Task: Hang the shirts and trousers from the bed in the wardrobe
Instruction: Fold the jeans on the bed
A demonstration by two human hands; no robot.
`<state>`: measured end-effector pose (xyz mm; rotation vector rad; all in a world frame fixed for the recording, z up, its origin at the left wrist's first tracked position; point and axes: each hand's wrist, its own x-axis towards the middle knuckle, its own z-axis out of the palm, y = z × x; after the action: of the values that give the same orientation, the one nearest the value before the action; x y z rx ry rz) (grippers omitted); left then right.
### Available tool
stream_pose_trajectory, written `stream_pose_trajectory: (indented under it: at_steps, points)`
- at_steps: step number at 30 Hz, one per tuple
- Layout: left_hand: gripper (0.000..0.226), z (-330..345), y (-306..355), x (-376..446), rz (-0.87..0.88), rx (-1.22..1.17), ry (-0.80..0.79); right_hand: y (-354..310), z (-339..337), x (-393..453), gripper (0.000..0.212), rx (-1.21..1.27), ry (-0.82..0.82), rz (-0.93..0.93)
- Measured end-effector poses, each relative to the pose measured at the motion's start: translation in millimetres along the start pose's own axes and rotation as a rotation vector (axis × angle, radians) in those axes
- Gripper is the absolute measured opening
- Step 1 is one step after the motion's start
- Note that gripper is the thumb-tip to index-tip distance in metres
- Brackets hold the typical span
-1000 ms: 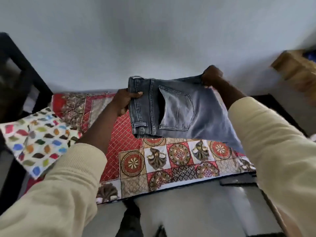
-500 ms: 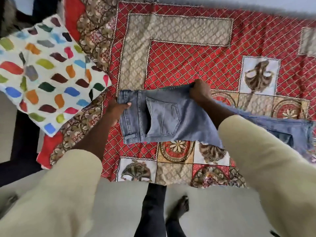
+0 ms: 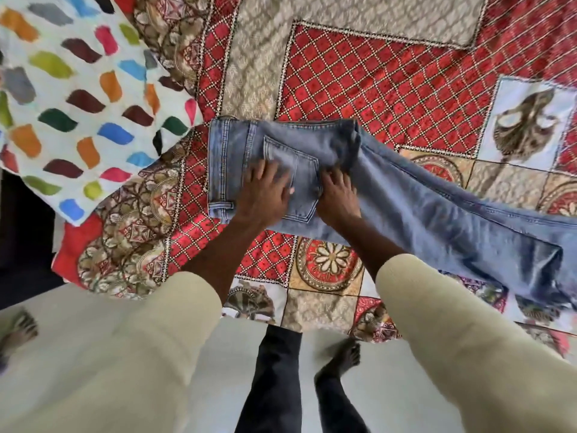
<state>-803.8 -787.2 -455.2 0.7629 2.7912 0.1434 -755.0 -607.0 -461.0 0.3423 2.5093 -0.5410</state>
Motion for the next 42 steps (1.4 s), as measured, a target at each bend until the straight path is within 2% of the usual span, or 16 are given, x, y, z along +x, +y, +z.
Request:
stream_pose_trajectory:
  at_steps: [4, 7, 10, 12, 14, 17, 19, 22, 25, 27, 30, 34, 36, 38, 40, 42]
  points:
    - [0.059, 5, 23, -2, -0.244, 0.066, -0.275, 30, -7, -8, 0.055, 0.036, -0.028, -0.113]
    - [0.064, -3, 72, 11, -0.361, 0.106, -0.306, 79, -11, -37, 0.056, -0.027, 0.002, -0.094]
    - [0.056, -4, 125, 17, -0.167, 0.103, -0.218, 131, -11, -68, 0.061, 0.005, 0.014, -0.049]
    - [0.044, 2, 173, 18, 0.015, 0.045, -0.228, 168, -12, -91, 0.062, 0.047, 0.03, -0.009]
    - [0.037, 11, 222, 17, 0.117, -0.054, -0.235, 206, -11, -111, 0.058, 0.139, 0.063, 0.059]
    - [0.03, 31, 302, 17, 0.182, -0.153, -0.173, 274, -13, -138, 0.061, 0.171, 0.04, 0.035]
    - [0.031, 40, 345, 20, 0.196, -0.182, -0.138, 313, -20, -153, 0.047, 0.127, 0.074, -0.042]
    - [0.051, 50, 422, 32, 0.218, -0.186, -0.179, 384, -43, -180, 0.04, 0.096, 0.285, 0.038]
    - [0.067, 57, 478, 43, 0.236, -0.151, -0.232, 449, -68, -201, 0.049, 0.113, 0.45, 0.262]
    - [0.07, 60, 505, 48, 0.272, -0.087, -0.256, 485, -77, -211, 0.061, 0.159, 0.33, 0.331]
    - [0.07, 61, 531, 53, 0.256, -0.01, -0.281, 519, -75, -227, 0.087, 0.138, 0.126, 0.254]
    - [0.048, 64, 544, 65, 0.165, 0.0, -0.237, 527, -57, -240, 0.113, 0.01, 0.056, 0.203]
    - [0.035, 65, 546, 67, 0.107, -0.026, -0.157, 521, -49, -242, 0.101, -0.022, 0.097, 0.174]
    - [0.024, 65, 548, 67, 0.049, -0.063, -0.051, 522, -48, -240, 0.065, 0.016, 0.272, 0.137]
    - [0.025, 63, 553, 68, 0.007, -0.094, 0.017, 529, -64, -234, 0.038, 0.26, 0.474, 0.189]
    - [0.029, 64, 556, 71, -0.016, -0.156, 0.03, 543, -90, -223, 0.017, 0.627, 0.625, 0.402]
